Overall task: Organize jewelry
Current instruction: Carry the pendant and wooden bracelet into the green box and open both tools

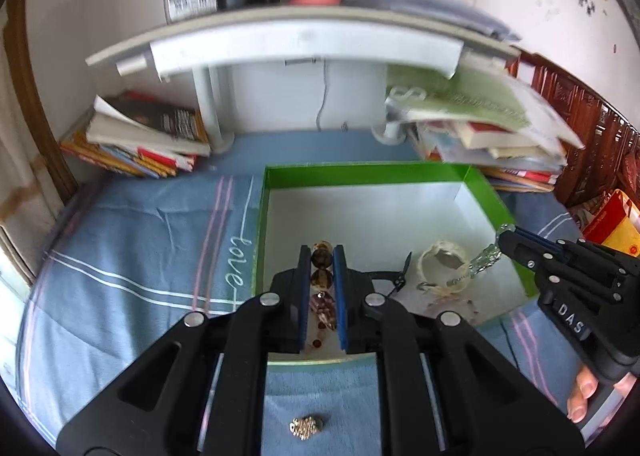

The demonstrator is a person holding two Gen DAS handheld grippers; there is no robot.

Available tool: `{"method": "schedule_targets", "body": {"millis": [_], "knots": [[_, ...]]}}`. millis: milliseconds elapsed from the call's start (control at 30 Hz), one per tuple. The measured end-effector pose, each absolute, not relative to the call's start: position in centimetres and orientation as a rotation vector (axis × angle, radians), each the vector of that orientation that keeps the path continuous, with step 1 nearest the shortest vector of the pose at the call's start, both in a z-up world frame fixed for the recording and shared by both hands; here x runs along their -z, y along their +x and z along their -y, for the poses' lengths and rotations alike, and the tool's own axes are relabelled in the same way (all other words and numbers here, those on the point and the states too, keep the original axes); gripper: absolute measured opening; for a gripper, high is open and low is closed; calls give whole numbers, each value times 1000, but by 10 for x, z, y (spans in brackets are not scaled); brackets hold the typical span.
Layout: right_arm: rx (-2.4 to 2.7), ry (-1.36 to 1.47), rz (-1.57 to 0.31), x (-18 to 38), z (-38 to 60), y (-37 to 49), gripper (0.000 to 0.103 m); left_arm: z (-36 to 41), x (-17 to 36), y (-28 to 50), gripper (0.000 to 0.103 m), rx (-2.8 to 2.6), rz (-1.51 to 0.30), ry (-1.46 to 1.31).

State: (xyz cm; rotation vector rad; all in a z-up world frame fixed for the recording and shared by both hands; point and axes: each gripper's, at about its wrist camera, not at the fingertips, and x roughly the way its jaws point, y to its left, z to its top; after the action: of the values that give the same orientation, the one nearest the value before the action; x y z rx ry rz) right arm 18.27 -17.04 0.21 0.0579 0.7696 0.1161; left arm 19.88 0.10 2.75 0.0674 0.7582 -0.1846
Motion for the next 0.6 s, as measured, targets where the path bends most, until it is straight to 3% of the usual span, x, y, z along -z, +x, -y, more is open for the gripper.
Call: {"method": "schedule_targets", "body": {"millis": [133,200,267,300,333,467,600], "knots": [[-122,55,-795,8,164,186,8,2,-14,206,12,178,-783,75],[-123,54,-786,7,163,183,17,2,-12,207,12,179,-790,72],[-119,52,-762,2,164,177,40,0,-13,206,14,177,-785,65],[-117,50,-751,-1,165,172,43,-1,-16,203,21,176,-776,65],[-121,49,-744,-5,166,167,43,-3,-18,201,29,174,-769,66],[-171,55,-721,-13,174,127,43,-13,-26,173,31,127,-748,98],[-160,42,-767,9,187,87,43,-31,-17,130,48,66,-740,108]]}}
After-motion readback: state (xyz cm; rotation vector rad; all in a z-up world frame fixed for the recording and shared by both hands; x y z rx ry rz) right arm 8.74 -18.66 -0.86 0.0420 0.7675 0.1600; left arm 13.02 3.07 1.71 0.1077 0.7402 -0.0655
